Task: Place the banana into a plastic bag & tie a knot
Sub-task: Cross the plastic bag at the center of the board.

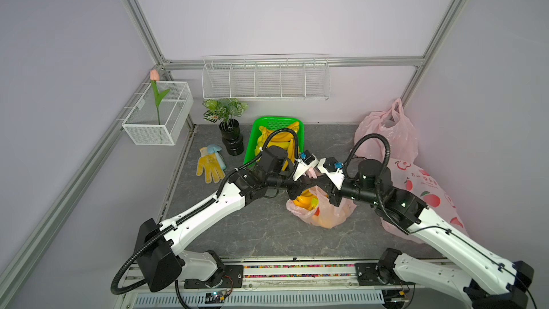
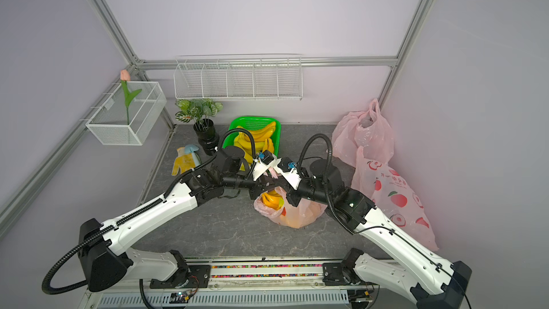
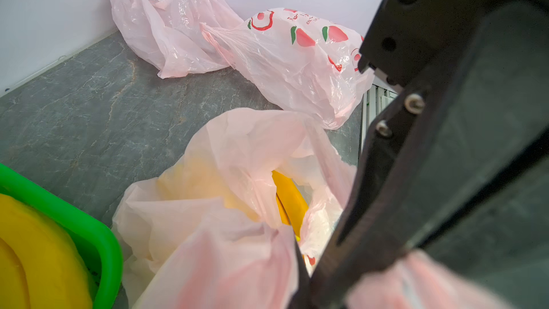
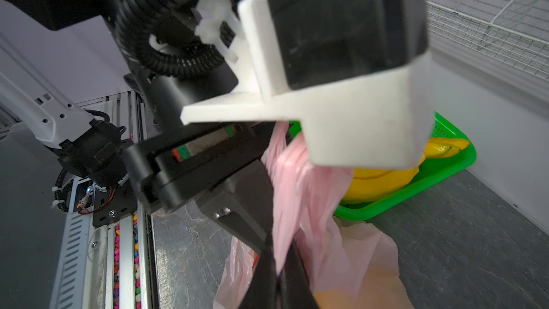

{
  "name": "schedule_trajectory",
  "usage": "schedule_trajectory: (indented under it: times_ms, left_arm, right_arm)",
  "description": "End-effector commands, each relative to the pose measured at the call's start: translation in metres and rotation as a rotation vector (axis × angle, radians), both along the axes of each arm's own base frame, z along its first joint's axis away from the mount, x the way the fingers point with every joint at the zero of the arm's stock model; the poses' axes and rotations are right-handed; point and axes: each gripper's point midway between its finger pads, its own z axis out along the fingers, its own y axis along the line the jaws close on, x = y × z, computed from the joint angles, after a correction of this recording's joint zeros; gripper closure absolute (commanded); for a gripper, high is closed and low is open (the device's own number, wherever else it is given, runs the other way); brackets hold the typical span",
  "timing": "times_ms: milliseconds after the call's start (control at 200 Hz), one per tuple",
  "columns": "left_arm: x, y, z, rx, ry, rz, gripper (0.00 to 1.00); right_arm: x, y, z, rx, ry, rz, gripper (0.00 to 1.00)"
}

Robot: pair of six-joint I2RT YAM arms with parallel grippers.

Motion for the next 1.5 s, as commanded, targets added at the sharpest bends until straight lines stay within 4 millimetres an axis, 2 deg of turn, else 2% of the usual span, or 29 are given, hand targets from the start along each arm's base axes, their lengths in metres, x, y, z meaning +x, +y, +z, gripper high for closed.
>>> schedule_trajectory:
  times_ms: [0,155,310,450,640,780,855,1040,1124,1209,1324,1494]
  left_arm:
    - [-0.012,-0.002,0.017,-0.048,-0.055,-0.061,0.89]
    - [-0.009,-0.003,0.015,-0.038,-0.057,-0.050,1.00]
    - [-0.008,-0.003,0.015,-0.039,-0.062,-0.047,1.00]
    - [-0.007,-0.003,0.015,-0.039,-0.065,-0.045,1.00]
    - [-0.009,-0.003,0.015,-0.046,-0.064,-0.055,1.00]
    - [-0.011,-0.004,0.015,-0.052,-0.066,-0.066,1.00]
    - [-0.011,-0.004,0.015,-0.056,-0.067,-0.068,1.00]
    - [-0.008,-0.003,0.015,-0.048,-0.068,-0.048,1.00]
    - [-0.002,0.002,0.017,-0.037,-0.053,0.010,1.00]
    - [-0.001,0.008,0.020,-0.055,-0.056,0.034,0.92]
    - [-0.007,0.010,0.020,-0.063,-0.068,0.009,0.85]
    - [-0.021,0.009,0.016,-0.062,-0.054,-0.069,0.83]
  right_arm:
    - [-0.007,0.004,0.010,0.016,-0.028,0.044,0.93]
    - [0.000,-0.009,0.007,-0.001,-0.031,-0.042,0.89]
    - [0.008,-0.019,0.007,-0.010,-0.028,-0.098,0.85]
    - [0.013,-0.024,0.005,-0.017,-0.014,-0.129,0.77]
    - [0.021,-0.020,-0.004,-0.029,0.030,-0.131,0.68]
    - [0.025,-0.017,-0.010,-0.023,0.054,-0.128,0.66]
    - [0.025,-0.014,-0.011,-0.023,0.066,-0.113,0.69]
    - [0.014,-0.011,-0.004,0.003,0.052,-0.059,0.93]
    - [0.011,-0.016,0.000,0.010,0.026,-0.068,0.93]
    - [0.005,-0.018,0.001,0.016,0.013,-0.050,0.93]
    - [-0.010,-0.009,0.001,0.021,-0.015,0.031,0.93]
    - [-0.021,-0.001,0.004,0.029,-0.052,0.095,0.94]
